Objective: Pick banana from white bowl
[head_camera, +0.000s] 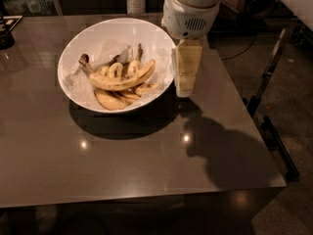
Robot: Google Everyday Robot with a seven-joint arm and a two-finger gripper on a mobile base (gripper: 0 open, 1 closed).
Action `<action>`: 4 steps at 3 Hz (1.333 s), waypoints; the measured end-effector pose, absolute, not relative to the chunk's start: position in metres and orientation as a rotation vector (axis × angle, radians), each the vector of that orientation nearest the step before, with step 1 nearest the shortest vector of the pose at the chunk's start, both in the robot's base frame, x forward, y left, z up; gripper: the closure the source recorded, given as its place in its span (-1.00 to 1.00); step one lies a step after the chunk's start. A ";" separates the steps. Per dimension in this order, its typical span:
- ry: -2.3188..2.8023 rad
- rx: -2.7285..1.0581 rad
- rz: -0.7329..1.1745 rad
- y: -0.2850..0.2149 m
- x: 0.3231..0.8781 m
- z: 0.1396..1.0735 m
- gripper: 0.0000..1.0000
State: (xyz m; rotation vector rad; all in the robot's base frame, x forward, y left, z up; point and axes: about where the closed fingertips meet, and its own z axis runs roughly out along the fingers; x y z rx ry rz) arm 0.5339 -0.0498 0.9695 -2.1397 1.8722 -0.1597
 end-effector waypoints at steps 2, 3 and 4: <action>1.786 -2.202 -0.160 -0.012 0.556 0.964 -1.00; 1.762 -2.220 -0.156 0.009 0.572 0.958 -1.00; 1.752 -2.227 -0.152 0.025 0.586 0.952 -1.00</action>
Offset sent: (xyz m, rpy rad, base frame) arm 0.0159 0.0426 -0.0125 -0.0267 0.0186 0.0970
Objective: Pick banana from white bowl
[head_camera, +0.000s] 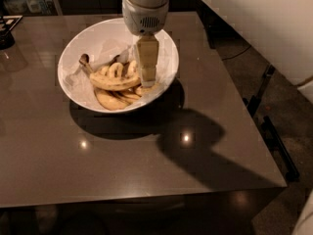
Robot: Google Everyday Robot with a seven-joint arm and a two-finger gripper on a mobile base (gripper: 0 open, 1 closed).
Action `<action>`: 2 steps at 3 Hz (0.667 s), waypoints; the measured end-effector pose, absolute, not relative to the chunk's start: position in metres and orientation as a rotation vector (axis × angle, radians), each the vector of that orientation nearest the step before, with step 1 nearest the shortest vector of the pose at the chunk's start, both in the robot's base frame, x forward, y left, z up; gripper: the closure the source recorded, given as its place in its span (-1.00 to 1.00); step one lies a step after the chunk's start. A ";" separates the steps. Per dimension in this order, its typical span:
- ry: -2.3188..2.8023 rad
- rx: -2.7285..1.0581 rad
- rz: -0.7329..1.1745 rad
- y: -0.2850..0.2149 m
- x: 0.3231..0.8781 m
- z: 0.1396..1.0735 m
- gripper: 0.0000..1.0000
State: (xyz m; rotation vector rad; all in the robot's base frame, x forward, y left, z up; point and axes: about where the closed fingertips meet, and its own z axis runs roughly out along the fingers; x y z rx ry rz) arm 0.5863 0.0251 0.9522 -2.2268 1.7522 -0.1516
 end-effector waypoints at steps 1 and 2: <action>1.757 -2.226 -0.120 0.034 0.595 0.944 -0.76; 1.761 -2.231 -0.057 0.043 0.594 0.933 -0.38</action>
Offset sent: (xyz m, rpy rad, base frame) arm 0.0021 0.0245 -0.0332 0.0537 0.1182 0.0135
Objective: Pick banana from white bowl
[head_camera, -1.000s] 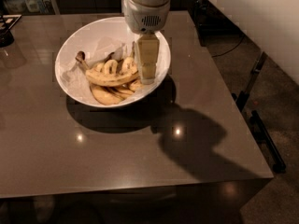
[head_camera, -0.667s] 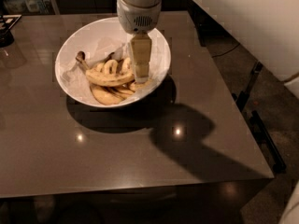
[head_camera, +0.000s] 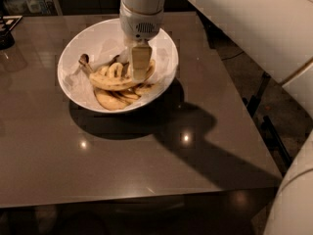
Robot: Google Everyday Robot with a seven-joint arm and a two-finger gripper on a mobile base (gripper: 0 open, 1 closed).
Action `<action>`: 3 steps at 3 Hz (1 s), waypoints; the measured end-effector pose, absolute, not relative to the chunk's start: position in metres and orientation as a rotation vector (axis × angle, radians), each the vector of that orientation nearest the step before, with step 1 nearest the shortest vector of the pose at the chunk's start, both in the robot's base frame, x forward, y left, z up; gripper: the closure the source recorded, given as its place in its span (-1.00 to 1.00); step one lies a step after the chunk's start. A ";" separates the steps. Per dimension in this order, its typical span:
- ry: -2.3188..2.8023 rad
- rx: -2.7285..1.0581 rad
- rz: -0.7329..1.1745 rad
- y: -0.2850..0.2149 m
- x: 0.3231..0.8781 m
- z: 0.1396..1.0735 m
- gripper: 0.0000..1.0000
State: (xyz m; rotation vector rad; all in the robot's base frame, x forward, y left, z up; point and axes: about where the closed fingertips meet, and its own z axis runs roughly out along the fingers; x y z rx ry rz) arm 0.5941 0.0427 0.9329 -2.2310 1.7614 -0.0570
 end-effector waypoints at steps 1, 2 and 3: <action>1.776 -2.240 0.003 0.046 0.588 0.920 -0.20; 1.786 -2.255 0.048 0.049 0.585 0.909 -0.20; 1.784 -2.278 0.083 0.054 0.587 0.899 -0.20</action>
Offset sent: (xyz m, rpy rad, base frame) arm -0.0158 0.0056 -0.0379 0.0113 0.1358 0.0115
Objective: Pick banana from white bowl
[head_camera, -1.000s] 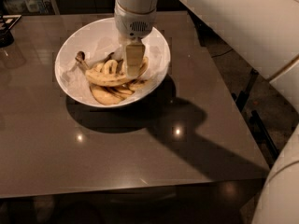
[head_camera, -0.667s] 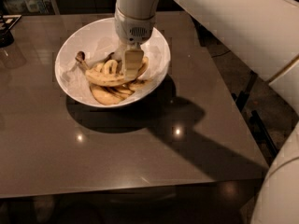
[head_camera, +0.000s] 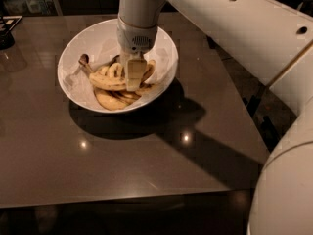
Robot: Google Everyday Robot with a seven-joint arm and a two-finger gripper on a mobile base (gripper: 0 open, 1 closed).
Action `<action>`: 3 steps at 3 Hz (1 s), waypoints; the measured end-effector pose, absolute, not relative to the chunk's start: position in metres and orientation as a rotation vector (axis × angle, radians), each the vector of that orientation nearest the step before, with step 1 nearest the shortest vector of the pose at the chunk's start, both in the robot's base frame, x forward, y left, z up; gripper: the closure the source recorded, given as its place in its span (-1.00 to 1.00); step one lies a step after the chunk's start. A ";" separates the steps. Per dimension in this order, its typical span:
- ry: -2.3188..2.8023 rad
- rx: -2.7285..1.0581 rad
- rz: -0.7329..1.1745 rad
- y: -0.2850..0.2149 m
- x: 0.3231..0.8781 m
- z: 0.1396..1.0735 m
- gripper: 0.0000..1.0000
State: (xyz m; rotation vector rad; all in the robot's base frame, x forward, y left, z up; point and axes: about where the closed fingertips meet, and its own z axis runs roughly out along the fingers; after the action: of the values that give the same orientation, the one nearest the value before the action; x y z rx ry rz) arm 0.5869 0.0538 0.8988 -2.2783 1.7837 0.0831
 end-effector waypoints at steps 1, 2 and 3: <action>1.784 -2.308 0.098 0.056 0.593 0.887 -0.24; 1.780 -2.326 0.075 0.054 0.595 0.878 0.11; 1.780 -2.326 0.075 0.054 0.595 0.878 0.57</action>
Offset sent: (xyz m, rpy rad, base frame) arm 0.0064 -0.0078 -0.0304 -0.0725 0.0187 0.0321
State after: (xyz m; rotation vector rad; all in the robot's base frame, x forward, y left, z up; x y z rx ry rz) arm 0.5954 0.0540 0.8779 -2.3264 1.7798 0.0747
